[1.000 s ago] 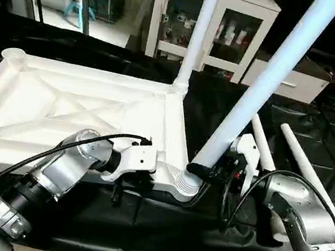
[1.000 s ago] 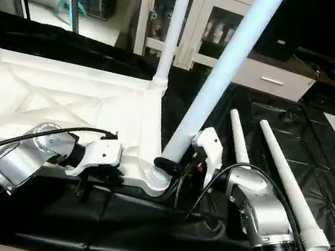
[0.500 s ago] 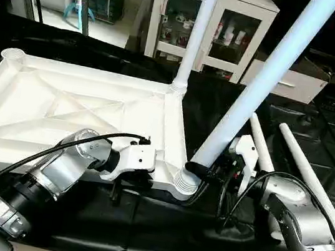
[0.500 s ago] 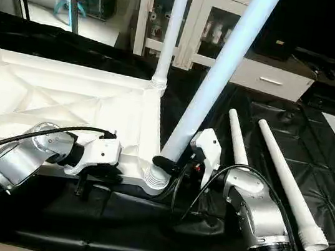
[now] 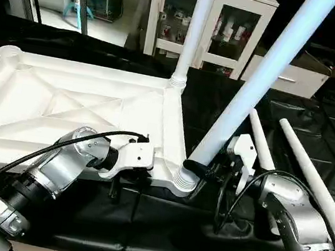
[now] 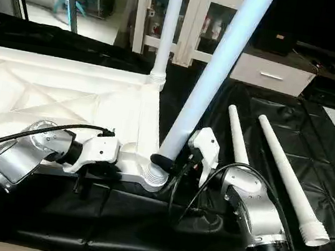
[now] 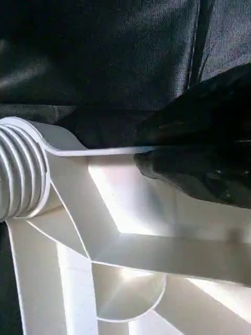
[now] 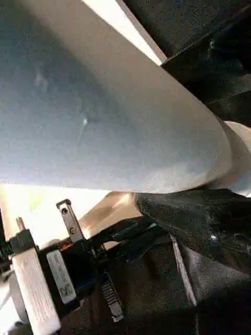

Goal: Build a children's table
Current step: Pick table leg

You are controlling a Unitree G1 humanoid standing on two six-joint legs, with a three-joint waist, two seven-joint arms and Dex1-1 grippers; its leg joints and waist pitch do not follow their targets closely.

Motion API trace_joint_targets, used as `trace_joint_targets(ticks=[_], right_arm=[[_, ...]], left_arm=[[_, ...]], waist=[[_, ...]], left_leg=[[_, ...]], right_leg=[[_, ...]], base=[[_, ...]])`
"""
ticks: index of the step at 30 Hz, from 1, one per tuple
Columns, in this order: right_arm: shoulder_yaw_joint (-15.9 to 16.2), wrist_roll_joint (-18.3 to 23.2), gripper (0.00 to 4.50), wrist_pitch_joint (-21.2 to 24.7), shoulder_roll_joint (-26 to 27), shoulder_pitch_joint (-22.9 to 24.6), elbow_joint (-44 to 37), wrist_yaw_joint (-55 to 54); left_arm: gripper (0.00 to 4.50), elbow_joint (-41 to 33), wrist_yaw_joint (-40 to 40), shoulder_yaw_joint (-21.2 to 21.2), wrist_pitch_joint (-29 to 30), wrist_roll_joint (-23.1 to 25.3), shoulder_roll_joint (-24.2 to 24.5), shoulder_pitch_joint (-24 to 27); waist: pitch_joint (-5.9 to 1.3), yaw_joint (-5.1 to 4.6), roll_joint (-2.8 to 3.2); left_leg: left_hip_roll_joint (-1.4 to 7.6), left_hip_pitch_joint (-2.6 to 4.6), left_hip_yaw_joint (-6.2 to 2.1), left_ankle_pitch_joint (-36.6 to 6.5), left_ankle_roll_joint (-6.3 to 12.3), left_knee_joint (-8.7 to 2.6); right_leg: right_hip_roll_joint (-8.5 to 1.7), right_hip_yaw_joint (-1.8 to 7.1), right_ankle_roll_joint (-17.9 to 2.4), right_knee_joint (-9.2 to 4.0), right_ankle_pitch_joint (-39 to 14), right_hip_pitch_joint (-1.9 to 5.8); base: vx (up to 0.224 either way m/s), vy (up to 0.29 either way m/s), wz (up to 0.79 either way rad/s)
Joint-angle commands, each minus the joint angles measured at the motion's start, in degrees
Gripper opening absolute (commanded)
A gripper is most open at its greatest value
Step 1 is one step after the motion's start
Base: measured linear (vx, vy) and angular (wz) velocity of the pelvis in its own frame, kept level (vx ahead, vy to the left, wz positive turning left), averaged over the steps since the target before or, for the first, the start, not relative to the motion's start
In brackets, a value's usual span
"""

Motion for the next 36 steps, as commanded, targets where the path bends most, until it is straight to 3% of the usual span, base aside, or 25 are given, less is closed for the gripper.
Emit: trace_joint_targets(ticks=[1, 6, 12, 19, 22, 26, 30, 36], right_arm=[[0.5, -4.1, 1.83, 2.4, -0.5, 1.0, 5.1, -5.6], [-3.0, -0.7, 1.83, 5.7, 0.3, 1.0, 6.6, -6.7], [-6.5, 0.2, 1.83, 7.5, 1.3, -0.7, 10.8, -9.7], [-7.9, 1.4, 1.83, 9.1, 1.9, -1.2, 10.9, -10.1], [-10.5, 3.6, 1.83, 11.2, 2.5, -2.7, 12.6, -11.3], [-11.4, 4.3, 1.83, 12.9, 2.3, -3.3, 14.3, -11.8], [-12.3, 4.8, 1.83, 14.2, 2.1, -3.4, 16.1, -12.1], [-11.2, 3.9, 1.83, 13.1, 1.8, -2.6, 12.8, -11.0]], left_arm=[[0.0, 0.6, -0.5, -2.0, -0.3, 1.1, -0.4, -0.4], [0.0, 0.6, -0.8, -2.0, -0.2, 1.1, -0.3, -0.5], [0.0, 0.2, -1.1, -2.0, 0.1, 1.1, -0.3, -0.3], [0.0, 0.3, -1.1, -2.0, 0.3, 1.1, -0.4, -0.2], [0.0, 0.3, -1.1, -1.9, 0.3, 1.3, -0.4, -0.2], [0.0, 0.3, -1.1, -1.9, 0.3, 1.4, -0.5, -0.1], [0.0, 0.3, -1.2, -1.9, 0.5, 1.3, -0.5, 0.0], [0.0, 0.5, -1.2, -1.8, 0.3, 1.4, -0.5, 0.0]], waist=[[-1.07, -0.19, 0.92], [-1.16, -0.23, 1.01], [-1.3, -0.29, 0.97], [-1.28, -0.42, 0.99], [-1.39, -0.51, 0.85], [-1.53, -0.46, 0.92], [-1.7, -0.08, 0.74], [-1.56, 0.08, 0.75]], left_leg=[[2.57, 0.17, -1.92, -28.4, -1.93, -4.84], [2.7, 0.01, -2.01, -28.6, -2.3, -5.08], [2.74, 0.04, -1.74, -27.7, -2.6, -5.08], [2.76, 0.0, -1.69, -27.1, -2.76, -5.13], [2.74, 0.03, -1.52, -26.0, -2.68, -5.06], [2.75, 0.08, -1.3, -24.0, -2.93, -4.93], [2.72, -0.16, -0.93, -19.1, -2.4, -4.8], [2.75, -0.01, -1.1, -21.3, -2.83, -4.94]], right_leg=[[-3.73, 2.39, -4.1, -6.34, -34.5, -0.12], [-3.68, 2.39, -4.7, -6.03, -31.9, 0.09], [-3.59, 2.53, -6.5, -5.61, -27.6, 0.14], [-3.55, 2.6, -7.2, -5.45, -25.8, 0.27], [-3.54, 2.65, -8.0, -5.26, -24.1, 0.33], [-3.41, 2.66, -9.2, -4.91, -20.5, 0.43], [-3.37, 2.72, -10.3, -4.31, -15.3, 0.99], [-3.57, 2.68, -8.8, -4.8, -20.3, 0.84]], base=[[0.0, 0.0, 0.0], [0.0, 0.0, 0.0], [0.0, 0.0, 0.0], [0.0, 0.0, 0.0], [0.0, 0.0, 0.0], [0.0, 0.0, 0.0], [0.0, 0.0, 0.0], [0.0, 0.0, 0.0]])
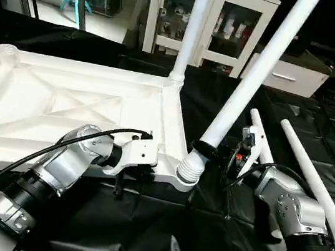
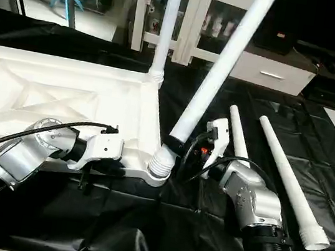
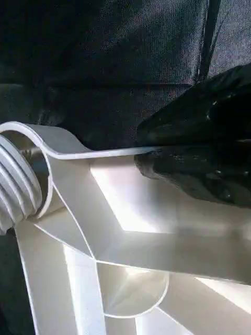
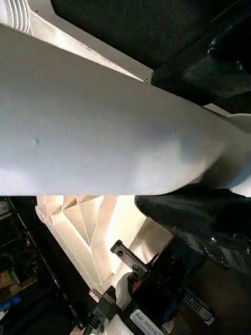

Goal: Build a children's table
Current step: Pick table leg

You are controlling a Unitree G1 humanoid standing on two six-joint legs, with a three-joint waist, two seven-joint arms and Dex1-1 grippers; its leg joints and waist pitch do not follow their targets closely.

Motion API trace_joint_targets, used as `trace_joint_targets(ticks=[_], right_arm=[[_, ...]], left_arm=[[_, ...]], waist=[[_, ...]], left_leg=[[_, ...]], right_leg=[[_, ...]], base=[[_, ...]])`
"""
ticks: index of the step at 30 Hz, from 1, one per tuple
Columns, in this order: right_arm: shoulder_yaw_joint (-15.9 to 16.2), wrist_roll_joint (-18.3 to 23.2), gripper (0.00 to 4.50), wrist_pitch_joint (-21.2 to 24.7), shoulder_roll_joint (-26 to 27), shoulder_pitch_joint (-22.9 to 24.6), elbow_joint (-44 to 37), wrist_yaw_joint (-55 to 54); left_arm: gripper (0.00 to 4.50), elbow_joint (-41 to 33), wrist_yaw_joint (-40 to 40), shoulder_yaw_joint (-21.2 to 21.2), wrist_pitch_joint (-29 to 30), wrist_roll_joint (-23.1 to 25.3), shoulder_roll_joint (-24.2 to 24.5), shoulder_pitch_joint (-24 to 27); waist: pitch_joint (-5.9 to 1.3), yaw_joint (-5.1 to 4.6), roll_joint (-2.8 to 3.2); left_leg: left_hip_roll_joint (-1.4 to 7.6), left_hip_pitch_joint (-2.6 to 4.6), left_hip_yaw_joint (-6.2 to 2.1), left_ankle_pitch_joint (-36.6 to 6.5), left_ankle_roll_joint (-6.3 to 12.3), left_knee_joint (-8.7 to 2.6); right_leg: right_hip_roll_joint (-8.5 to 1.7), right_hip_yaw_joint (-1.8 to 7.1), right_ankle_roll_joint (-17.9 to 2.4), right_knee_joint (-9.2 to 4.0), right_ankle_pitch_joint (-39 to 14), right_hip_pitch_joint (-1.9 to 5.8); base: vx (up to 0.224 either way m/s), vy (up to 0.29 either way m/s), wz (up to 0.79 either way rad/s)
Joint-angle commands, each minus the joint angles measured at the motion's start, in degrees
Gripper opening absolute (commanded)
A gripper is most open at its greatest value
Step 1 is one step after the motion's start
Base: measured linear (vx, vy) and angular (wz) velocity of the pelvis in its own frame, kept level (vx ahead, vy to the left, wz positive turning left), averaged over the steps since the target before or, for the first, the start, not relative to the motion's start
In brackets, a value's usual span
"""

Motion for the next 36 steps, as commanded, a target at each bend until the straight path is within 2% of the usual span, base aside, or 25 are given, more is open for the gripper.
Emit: trace_joint_targets(ticks=[1, 4, 6, 14, 17, 18, 19, 20, 22, 24, 27, 29, 30, 33, 36], right_arm=[[-0.9, -5.8, 1.83, -0.3, -3.4, 2.2, 1.2, -6.0], [-0.3, -5.5, 1.83, -0.4, -3.9, 1.9, -1.9, -4.6], [-0.2, -5.3, 1.83, -0.1, -4.1, 1.5, -3.1, -4.2], [1.1, -4.8, 1.83, 0.9, -5.1, 1.0, -9.0, -1.8], [2.0, -4.2, 1.83, 2.0, -5.6, 1.1, -11.7, -1.0], [2.4, -4.7, 1.83, 1.8, -5.7, 1.0, -12.1, -1.0], [2.6, -4.9, 1.83, 1.6, -5.7, 1.0, -12.3, -1.1], [2.8, -5.0, 1.83, 1.5, -5.7, 1.1, -12.6, -1.1], [2.6, -3.9, 1.83, 2.0, -5.3, 1.1, -14.4, -0.7], [2.7, -3.7, 1.83, 2.3, -5.4, 1.1, -15.1, -0.4], [2.9, -3.5, 1.83, 2.8, -5.7, 1.1, -16.6, -0.2], [3.0, -3.8, 1.83, 2.9, -5.9, 1.0, -16.5, -0.1], [3.2, -4.2, 1.83, 2.8, -6.2, 0.9, -16.3, 0.1], [3.9, -4.7, 1.83, 3.2, -6.8, 1.2, -16.6, 0.8], [4.9, -5.0, 1.83, 3.9, -8.1, 2.0, -17.8, 1.8]], left_arm=[[0.0, 0.3, -2.3, -2.1, -0.1, 0.4, 0.7, 0.9], [0.0, 0.7, -2.3, -2.1, -0.3, 0.5, 0.6, 0.6], [0.0, 0.9, -2.2, -2.1, -0.4, 0.6, 0.5, 0.5], [0.0, 1.0, -2.2, -2.2, -0.4, 0.6, 0.3, 0.5], [0.0, 0.9, -2.0, -2.2, -0.4, 0.5, 0.3, 0.5], [0.0, 0.9, -2.0, -2.3, -0.4, 0.4, 0.2, 0.5], [0.0, 0.9, -2.0, -2.3, -0.4, 0.4, 0.3, 0.6], [0.0, 0.8, -2.0, -2.3, -0.4, 0.4, 0.3, 0.6], [0.0, 1.0, -2.0, -2.2, -0.5, 0.4, 0.2, 0.6], [0.0, 1.0, -2.0, -2.2, -0.5, 0.5, 0.2, 0.6], [0.0, 0.9, -1.9, -2.3, -0.4, 0.4, 0.2, 0.6], [0.0, 0.9, -2.0, -2.3, -0.4, 0.4, 0.2, 0.6], [0.0, 0.9, -2.0, -2.3, -0.4, 0.4, 0.2, 0.5], [0.0, 1.0, -2.0, -2.4, -0.5, 0.4, 0.1, 0.5], [0.0, 1.0, -1.9, -2.4, -0.5, 0.4, 0.1, 0.5]], waist=[[-1.53, 0.0, 1.2], [-1.63, 0.03, 1.22], [-1.68, 0.04, 1.1], [-1.81, 0.23, 1.02], [-2.02, 0.31, 1.05], [-2.3, 0.42, 0.9], [-2.3, 0.42, 0.9], [-2.3, 0.42, 0.88], [-2.09, 0.53, 0.82], [-1.95, 0.52, 0.89], [-1.93, 0.53, 0.93], [-2.04, 0.52, 0.94], [-2.12, 0.48, 0.99], [-2.2, 0.51, 0.87], [-2.16, 0.57, 0.7]], left_leg=[[2.8, 0.04, -1.16, -21.3, -2.7, -4.8], [2.84, 0.03, -1.13, -20.2, -2.7, -4.84], [2.77, -0.15, -0.95, -18.2, -2.34, -4.68], [2.71, -0.25, -0.64, -13.7, -1.41, -4.35], [2.67, -0.24, -0.5, -11.2, -1.05, -4.06], [2.56, -0.38, -0.4, -8.2, -0.45, -3.71], [2.56, -0.38, -0.4, -8.2, -0.45, -3.71], [2.42, -0.53, -0.22, -5.3, 0.36, -3.38], [2.45, -0.66, -0.2, -7.3, 0.53, -3.46], [2.58, -0.59, -0.3, -9.4, -0.06, -3.61], [2.6, -0.52, -0.35, -10.9, -0.68, -3.64], [2.58, -0.53, -0.38, -10.2, -0.67, -3.57], [2.51, -0.54, -0.32, -8.8, -0.46, -3.42], [2.41, -0.56, -0.22, -7.1, 0.15, -3.2], [2.42, -0.55, -0.21, -7.3, 0.51, -3.15]], right_leg=[[-3.55, 2.61, -8.7, -4.4, -20.4, 0.85], [-3.37, 2.59, -8.7, -4.2, -18.0, 0.99], [-3.38, 2.62, -9.5, -3.89, -15.8, 1.13], [-3.29, 2.62, -10.3, -3.43, -12.1, 1.42], [-3.23, 2.59, -11.0, -2.99, -8.6, 1.51], [-3.14, 2.54, -11.7, -2.46, -4.7, 1.72], [-3.14, 2.54, -11.7, -2.46, -4.7, 1.72], [-2.94, 2.51, -12.6, -2.04, -0.7, 1.67], [-3.16, 2.59, -12.5, -2.28, -3.6, 1.73], [-3.26, 2.62, -11.8, -2.53, -7.1, 1.6], [-3.3, 2.69, -10.8, -2.77, -9.7, 1.47], [-3.24, 2.66, -10.9, -2.59, -8.6, 1.51], [-3.13, 2.63, -11.5, -2.31, -6.2, 1.54], [-3.01, 2.59, -12.4, -1.99, -3.3, 1.7], [-3.07, 2.59, -12.5, -2.07, -4.2, 1.79]], base=[[0.0, 0.0, 0.0], [0.0, 0.0, 0.0], [0.0, 0.0, 0.0], [0.0, 0.0, 0.0], [0.0, 0.0, 0.0], [0.0, 0.0, 0.0], [0.0, 0.0, 0.0], [0.0, 0.0, 0.0], [0.0, 0.0, 0.0], [0.0, 0.0, 0.0], [0.0, 0.0, 0.0], [0.0, 0.0, 0.0], [0.0, 0.0, 0.0], [0.0, 0.0, 0.0], [0.0, 0.0, 0.0]])
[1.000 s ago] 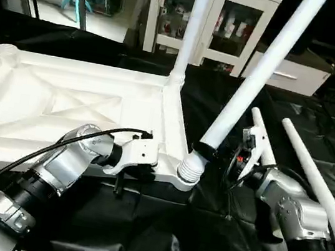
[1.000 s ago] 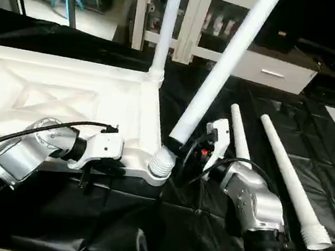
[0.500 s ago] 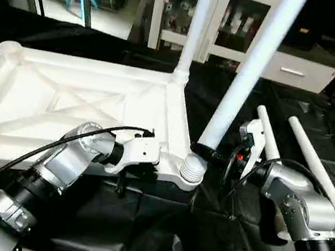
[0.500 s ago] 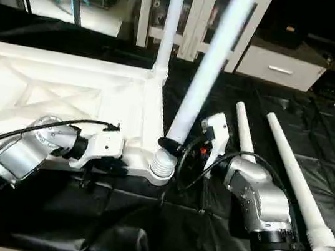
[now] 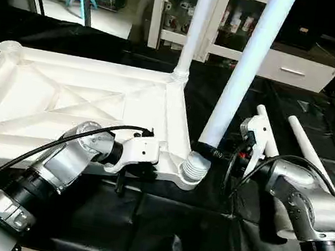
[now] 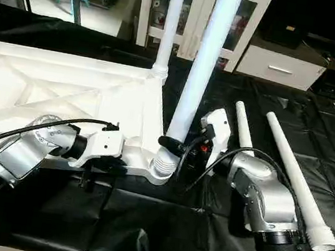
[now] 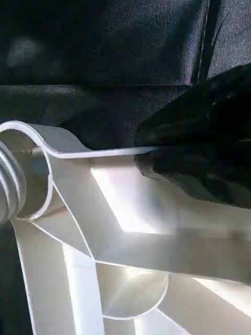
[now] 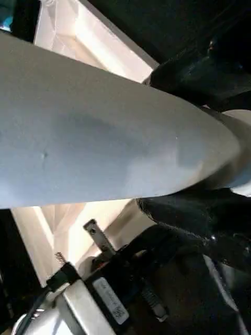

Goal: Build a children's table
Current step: Pick table leg

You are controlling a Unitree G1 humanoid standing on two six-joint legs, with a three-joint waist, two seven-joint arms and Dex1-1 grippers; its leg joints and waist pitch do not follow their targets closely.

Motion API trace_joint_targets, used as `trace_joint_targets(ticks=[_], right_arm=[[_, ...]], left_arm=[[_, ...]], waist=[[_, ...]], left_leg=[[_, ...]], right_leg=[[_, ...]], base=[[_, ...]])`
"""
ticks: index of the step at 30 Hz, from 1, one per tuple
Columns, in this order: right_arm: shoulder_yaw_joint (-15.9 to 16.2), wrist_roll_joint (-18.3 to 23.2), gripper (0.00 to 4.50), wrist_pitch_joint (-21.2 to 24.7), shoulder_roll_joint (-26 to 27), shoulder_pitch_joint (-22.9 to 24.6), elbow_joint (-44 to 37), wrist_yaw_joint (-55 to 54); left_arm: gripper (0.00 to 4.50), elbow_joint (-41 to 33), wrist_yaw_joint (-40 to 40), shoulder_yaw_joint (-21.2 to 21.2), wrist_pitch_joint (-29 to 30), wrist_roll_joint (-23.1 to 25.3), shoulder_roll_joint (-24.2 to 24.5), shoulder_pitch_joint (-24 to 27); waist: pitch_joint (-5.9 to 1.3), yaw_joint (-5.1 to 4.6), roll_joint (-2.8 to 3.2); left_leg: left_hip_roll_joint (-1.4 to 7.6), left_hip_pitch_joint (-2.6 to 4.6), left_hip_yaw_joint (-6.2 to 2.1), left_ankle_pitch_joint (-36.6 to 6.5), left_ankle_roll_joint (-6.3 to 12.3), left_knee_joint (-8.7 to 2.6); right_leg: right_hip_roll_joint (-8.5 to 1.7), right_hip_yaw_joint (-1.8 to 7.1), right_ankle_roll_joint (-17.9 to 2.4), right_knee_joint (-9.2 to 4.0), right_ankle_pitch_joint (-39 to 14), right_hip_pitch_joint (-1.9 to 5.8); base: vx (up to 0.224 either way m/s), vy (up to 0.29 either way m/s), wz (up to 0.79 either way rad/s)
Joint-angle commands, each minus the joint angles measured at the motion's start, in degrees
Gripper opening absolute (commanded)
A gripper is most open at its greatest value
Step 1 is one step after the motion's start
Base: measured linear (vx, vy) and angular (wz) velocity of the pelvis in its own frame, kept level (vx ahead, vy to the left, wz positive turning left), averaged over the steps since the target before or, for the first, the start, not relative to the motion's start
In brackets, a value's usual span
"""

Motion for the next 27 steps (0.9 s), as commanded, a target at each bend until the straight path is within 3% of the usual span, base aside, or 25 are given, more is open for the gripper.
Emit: trace_joint_targets(ticks=[1, 27], right_arm=[[0.8, -0.7, 1.83, 0.9, -1.8, 0.7, -2.1, 1.1], [2.5, -4.6, 1.83, -3.0, 1.5, -0.8, 4.5, -1.1]], left_arm=[[0.0, 1.5, -1.1, -2.4, 0.2, 1.4, 0.1, 1.0], [0.0, 1.0, -0.8, -2.4, 0.5, 1.5, 0.2, 1.2]], waist=[[-2.72, 0.27, 0.31], [-2.91, 0.31, -0.17]], left_leg=[[2.33, 0.38, -0.39, -7.5, 0.66, -3.5], [2.25, 0.36, -0.42, -6.7, 0.67, -3.14]], right_leg=[[-3.13, 2.56, -11.9, -2.73, -4.6, 2.83], [-3.14, 2.52, -11.9, -2.35, -4.7, 2.8]], base=[[0.0, 0.0, 0.0], [0.0, 0.0, 0.0]])
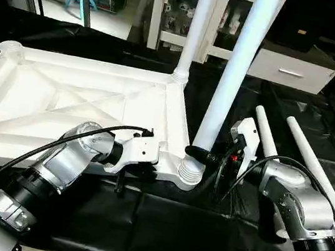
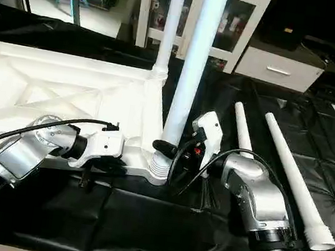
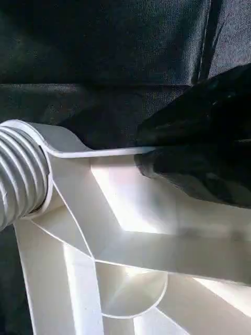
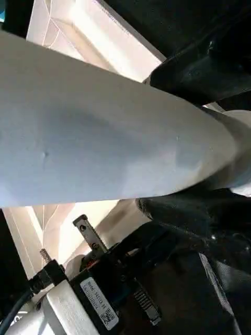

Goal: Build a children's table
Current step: Pick table leg

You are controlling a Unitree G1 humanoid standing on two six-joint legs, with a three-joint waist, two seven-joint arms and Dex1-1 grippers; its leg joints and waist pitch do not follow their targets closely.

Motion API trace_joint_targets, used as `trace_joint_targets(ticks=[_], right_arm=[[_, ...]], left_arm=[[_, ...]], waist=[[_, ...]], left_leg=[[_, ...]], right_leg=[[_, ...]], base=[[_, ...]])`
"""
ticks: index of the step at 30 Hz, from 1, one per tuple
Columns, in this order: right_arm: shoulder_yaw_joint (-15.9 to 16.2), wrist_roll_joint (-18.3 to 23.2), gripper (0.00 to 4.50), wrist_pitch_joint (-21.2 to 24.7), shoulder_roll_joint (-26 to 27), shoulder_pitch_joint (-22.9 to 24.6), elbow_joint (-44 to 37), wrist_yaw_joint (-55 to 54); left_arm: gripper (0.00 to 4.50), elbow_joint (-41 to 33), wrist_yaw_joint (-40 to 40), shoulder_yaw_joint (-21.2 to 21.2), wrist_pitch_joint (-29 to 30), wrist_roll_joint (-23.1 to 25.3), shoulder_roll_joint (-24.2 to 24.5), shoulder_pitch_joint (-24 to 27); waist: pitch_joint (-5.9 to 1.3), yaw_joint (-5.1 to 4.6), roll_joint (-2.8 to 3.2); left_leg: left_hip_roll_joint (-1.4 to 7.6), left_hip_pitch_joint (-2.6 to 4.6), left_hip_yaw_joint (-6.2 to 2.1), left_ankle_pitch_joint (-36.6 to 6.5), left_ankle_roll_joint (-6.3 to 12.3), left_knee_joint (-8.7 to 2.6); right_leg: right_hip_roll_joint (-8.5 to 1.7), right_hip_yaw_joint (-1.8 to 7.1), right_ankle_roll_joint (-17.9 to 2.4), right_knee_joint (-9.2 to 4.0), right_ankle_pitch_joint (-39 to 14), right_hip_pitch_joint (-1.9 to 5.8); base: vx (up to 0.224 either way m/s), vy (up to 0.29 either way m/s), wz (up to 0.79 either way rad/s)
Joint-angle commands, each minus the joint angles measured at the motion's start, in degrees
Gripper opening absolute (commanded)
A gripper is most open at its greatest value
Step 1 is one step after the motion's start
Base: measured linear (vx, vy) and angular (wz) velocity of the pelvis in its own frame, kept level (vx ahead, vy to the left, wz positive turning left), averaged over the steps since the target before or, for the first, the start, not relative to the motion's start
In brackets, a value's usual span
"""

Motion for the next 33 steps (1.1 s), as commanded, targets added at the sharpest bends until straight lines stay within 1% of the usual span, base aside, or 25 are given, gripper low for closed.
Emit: trace_joint_targets(ticks=[1, 2, 5, 6, 7, 8, 12, 14, 16, 19, 20, 21, 24, 27, 28, 30, 33], right_arm=[[0.1, -2.2, 1.83, -0.1, -0.4, -0.1, 2.0, -0.6], [0.0, -2.1, 1.83, -0.1, -0.2, -0.1, 2.2, -0.6], [-0.7, -1.5, 1.83, 0.0, 0.7, -0.3, 2.8, -1.4], [-1.4, -1.1, 1.83, 0.0, 1.3, -0.5, 3.7, -2.2], [-1.7, -1.1, 1.83, -0.1, 1.6, -0.5, 4.5, -2.7], [-2.0, -1.1, 1.83, -0.2, 1.8, -0.5, 5.2, -3.1], [-2.3, -1.1, 1.83, -0.6, 1.7, 0.4, 6.1, -3.0], [-2.3, -1.4, 1.83, -1.0, 1.5, 1.4, 6.6, -2.9], [-2.3, -1.7, 1.83, -1.3, 1.3, 2.7, 6.5, -2.7], [-2.6, -1.7, 1.83, -1.6, 1.2, 3.9, 6.5, -2.9], [-3.1, -1.4, 1.83, -1.9, 1.2, 4.7, 6.6, -3.4], [-3.2, -1.3, 1.83, -2.0, 1.1, 4.8, 6.6, -3.5], [-3.9, -0.8, 1.83, -2.2, 1.4, 6.0, 6.7, -4.0], [-4.4, -0.5, 1.83, -2.5, 1.7, 6.9, 6.7, -4.2], [-4.5, -0.3, 1.83, -2.6, 1.8, 7.5, 6.5, -4.3], [-4.7, -0.1, 1.83, -2.4, 2.1, 7.8, 6.3, -4.4], [-5.5, 0.7, 1.83, -2.3, 2.6, 8.1, 6.6, -4.9]], left_arm=[[0.0, 0.6, -1.0, -2.3, 0.3, 1.4, 0.3, 1.3], [0.0, 0.6, -1.0, -2.3, 0.3, 1.4, 0.3, 1.3], [0.0, 0.6, -0.9, -2.3, 0.3, 1.4, 0.3, 1.3], [0.0, 0.6, -0.9, -2.2, 0.3, 1.4, 0.4, 1.3], [0.0, 0.6, -0.9, -2.2, 0.3, 1.4, 0.4, 1.2], [0.0, 0.7, -0.9, -2.2, 0.2, 1.5, 0.4, 1.2], [0.0, 0.6, -0.9, -2.2, 0.3, 1.4, 0.4, 1.2], [0.0, 0.6, -0.9, -2.2, 0.2, 1.4, 0.5, 1.2], [0.0, 0.6, -1.0, -2.1, 0.2, 1.4, 0.6, 1.2], [0.0, 0.6, -1.0, -2.1, 0.2, 1.4, 0.7, 1.3], [0.0, 0.7, -1.0, -2.1, 0.1, 1.4, 0.6, 1.3], [0.0, 0.7, -1.0, -2.0, 0.1, 1.4, 0.6, 1.3], [0.0, 0.9, -0.9, -2.1, 0.0, 1.5, 0.5, 1.1], [0.0, 1.1, -1.0, -2.1, -0.1, 1.5, 0.5, 1.1], [0.0, 1.2, -1.0, -2.1, -0.1, 1.5, 0.5, 1.0], [0.0, 1.3, -1.0, -2.1, -0.2, 1.5, 0.5, 1.0], [0.0, 1.4, -1.0, -2.1, -0.3, 1.5, 0.6, 0.9]], waist=[[-2.83, 0.25, 0.14], [-2.81, 0.28, 0.23], [-2.85, 0.24, 0.23], [-2.79, 0.16, 0.22], [-2.79, 0.17, 0.34], [-2.73, 0.08, 0.31], [-2.63, 0.08, 0.24], [-2.68, 0.08, 0.34], [-2.73, 0.16, 0.48], [-2.8, 0.15, 0.36], [-2.78, 0.17, 0.43], [-2.75, 0.17, 0.36], [-2.72, 0.18, 0.48], [-2.74, 0.21, 0.62], [-2.74, 0.2, 0.47], [-2.72, 0.16, 0.57], [-2.73, 0.17, 0.57]], left_leg=[[2.22, 0.35, -0.39, -6.8, 0.67, -3.5], [2.23, 0.38, -0.4, -7.0, 0.62, -3.51], [2.21, 0.4, -0.41, -7.2, 0.45, -3.51], [2.19, 0.35, -0.44, -7.9, 0.2, -3.57], [2.2, 0.36, -0.46, -8.1, 0.07, -3.59], [2.23, 0.33, -0.48, -8.9, -0.16, -3.63], [2.27, 0.37, -0.58, -11.3, -0.94, -3.71], [2.3, 0.36, -0.64, -11.2, -1.07, -3.73], [2.28, 0.38, -0.61, -10.8, -1.12, -3.69], [2.24, 0.41, -0.61, -10.9, -1.11, -3.7], [2.25, 0.4, -0.63, -11.3, -1.15, -3.75], [2.25, 0.37, -0.64, -11.6, -1.17, -3.76], [2.31, 0.46, -0.75, -13.5, -1.46, -3.89], [2.35, 0.5, -0.79, -13.9, -1.63, -3.94], [2.32, 0.42, -0.82, -13.7, -1.63, -3.95], [2.31, 0.41, -0.84, -14.0, -1.6, -3.98], [2.33, 0.41, -0.87, -14.3, -1.7, -4.02]], right_leg=[[-3.12, 2.47, -11.9, -2.7, -4.8, 2.77], [-3.15, 2.46, -11.9, -2.72, -5.1, 2.72], [-3.11, 2.47, -12.0, -2.73, -5.1, 2.7], [-3.12, 2.47, -11.8, -2.8, -6.0, 2.69], [-3.15, 2.48, -11.8, -2.8, -6.3, 2.7], [-3.16, 2.49, -11.7, -2.91, -7.3, 2.61], [-3.24, 2.53, -10.5, -3.27, -10.7, 2.47], [-3.19, 2.52, -10.4, -3.21, -10.4, 2.45], [-3.14, 2.53, -10.5, -3.09, -8.9, 2.42], [-3.02, 2.47, -10.8, -2.99, -7.5, 2.5], [-3.05, 2.48, -10.8, -3.06, -7.7, 2.52], [-3.06, 2.49, -10.7, -3.11, -8.1, 2.52], [-3.13, 2.48, -10.3, -3.4, -10.7, 2.41], [-3.14, 2.48, -10.2, -3.44, -10.7, 2.33], [-3.08, 2.45, -10.2, -3.41, -10.2, 2.41], [-3.07, 2.45, -10.2, -3.43, -10.6, 2.39], [-3.13, 2.46, -10.1, -3.51, -11.2, 2.37]], base=[[0.0, 0.0, 0.0], [0.0, 0.0, 0.0], [0.0, 0.0, 0.0], [0.0, 0.0, 0.0], [0.0, 0.0, 0.0], [0.0, 0.0, 0.0], [0.0, 0.0, 0.0], [0.0, 0.0, 0.0], [0.0, 0.0, 0.0], [0.0, 0.0, 0.0], [0.0, 0.0, 0.0], [0.0, 0.0, 0.0], [0.0, 0.0, 0.0], [0.0, 0.0, 0.0], [0.0, 0.0, 0.0], [0.0, 0.0, 0.0], [0.0, 0.0, 0.0]])
